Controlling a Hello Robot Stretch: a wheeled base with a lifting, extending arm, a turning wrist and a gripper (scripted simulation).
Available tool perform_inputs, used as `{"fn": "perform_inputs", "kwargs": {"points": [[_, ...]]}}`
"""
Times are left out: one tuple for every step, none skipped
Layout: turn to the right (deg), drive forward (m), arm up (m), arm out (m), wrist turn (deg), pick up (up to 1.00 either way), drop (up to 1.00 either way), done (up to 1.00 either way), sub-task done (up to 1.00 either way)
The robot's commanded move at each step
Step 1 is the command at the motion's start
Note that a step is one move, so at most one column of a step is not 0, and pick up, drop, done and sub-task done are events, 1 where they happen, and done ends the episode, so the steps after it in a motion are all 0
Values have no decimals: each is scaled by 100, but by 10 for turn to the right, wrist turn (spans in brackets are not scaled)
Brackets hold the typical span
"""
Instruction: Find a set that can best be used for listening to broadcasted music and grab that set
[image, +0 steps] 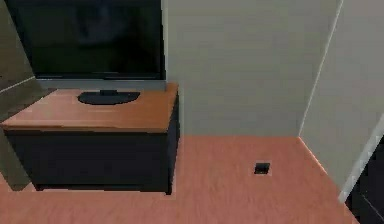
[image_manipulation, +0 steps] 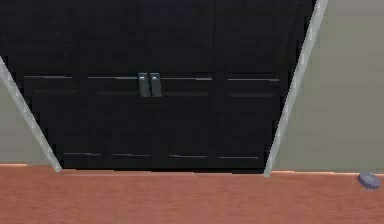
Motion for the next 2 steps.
{"fn": "perform_inputs", "kwargs": {"points": [[0, 5, 0, 0, 0, 0, 0, 0, 0], [-450, 0, 0, 0, 0, 0, 0, 0, 0]]}}
